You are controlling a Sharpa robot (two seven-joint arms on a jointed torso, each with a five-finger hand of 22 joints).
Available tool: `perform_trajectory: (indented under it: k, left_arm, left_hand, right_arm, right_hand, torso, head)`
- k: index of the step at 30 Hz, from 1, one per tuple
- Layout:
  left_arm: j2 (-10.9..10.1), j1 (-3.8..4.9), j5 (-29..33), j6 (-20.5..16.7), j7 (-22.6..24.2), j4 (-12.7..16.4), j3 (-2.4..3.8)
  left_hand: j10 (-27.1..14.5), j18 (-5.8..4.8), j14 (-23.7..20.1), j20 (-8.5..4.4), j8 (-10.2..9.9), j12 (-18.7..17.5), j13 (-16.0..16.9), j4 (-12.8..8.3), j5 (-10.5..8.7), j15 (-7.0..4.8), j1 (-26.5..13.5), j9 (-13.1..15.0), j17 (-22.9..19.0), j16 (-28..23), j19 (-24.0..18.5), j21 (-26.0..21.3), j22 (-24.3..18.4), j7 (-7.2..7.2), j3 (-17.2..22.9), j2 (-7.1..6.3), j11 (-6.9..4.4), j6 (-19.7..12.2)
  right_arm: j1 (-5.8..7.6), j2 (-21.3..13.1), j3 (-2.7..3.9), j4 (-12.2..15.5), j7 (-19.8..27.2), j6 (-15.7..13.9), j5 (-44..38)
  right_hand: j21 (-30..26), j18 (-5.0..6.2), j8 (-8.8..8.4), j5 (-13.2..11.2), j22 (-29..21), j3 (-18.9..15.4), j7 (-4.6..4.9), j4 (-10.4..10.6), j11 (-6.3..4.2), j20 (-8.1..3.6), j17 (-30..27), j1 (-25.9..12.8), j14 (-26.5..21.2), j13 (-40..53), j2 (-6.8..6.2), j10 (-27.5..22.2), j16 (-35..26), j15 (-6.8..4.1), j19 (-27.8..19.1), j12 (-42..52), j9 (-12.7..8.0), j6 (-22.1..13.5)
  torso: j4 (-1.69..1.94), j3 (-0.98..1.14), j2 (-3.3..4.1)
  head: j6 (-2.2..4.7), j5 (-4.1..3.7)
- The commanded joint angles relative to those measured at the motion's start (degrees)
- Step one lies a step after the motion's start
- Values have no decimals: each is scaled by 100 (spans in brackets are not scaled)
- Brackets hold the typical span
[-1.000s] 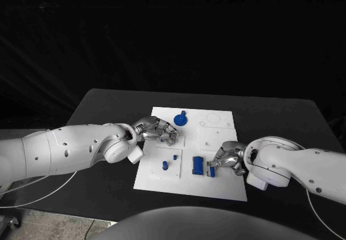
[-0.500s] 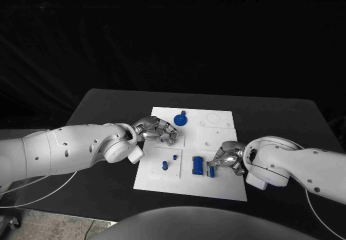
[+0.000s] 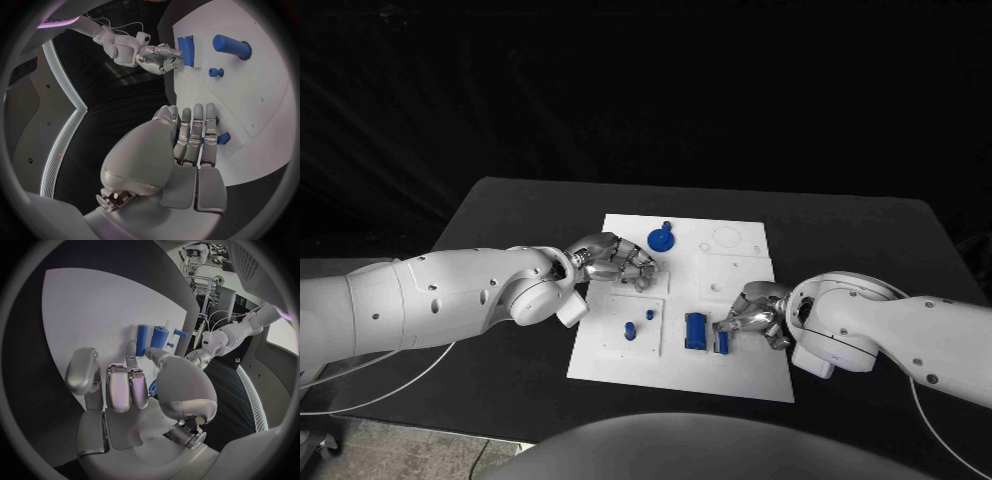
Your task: Assemble the parts on the task board
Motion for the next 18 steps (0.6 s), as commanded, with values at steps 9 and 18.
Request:
perform_trajectory:
  k: [9,18]
  left_arm:
    - [22,-4,-24,153,-10,1,3]
    - [17,-4,-28,176,-37,3,3]
  left_hand:
    - [36,16,32,-4,20,-25,-15,0,18,14,42,0,-7,38,-55,34,13,40,34,-5,1,12]
    - [41,16,36,-5,21,-26,-17,1,18,14,43,0,-7,41,-56,36,17,41,40,-4,3,12]
  right_arm:
    - [-15,23,-5,-14,-21,-16,-57]
    - [-15,-13,-5,7,28,-170,-146]
  right_hand:
    - [-40,107,-24,-520,775,-254,37,270,65,29,331,-268,357,1506,46,592,-23,38,-23,22,-111,-24]
    - [-56,109,13,-652,776,-568,33,586,64,33,335,-527,359,1506,40,592,-15,39,-17,22,-192,2]
  torso:
    - [-1,1,1]
    - [-2,1,-1]
  head:
    - [1,5]
    - [1,22]
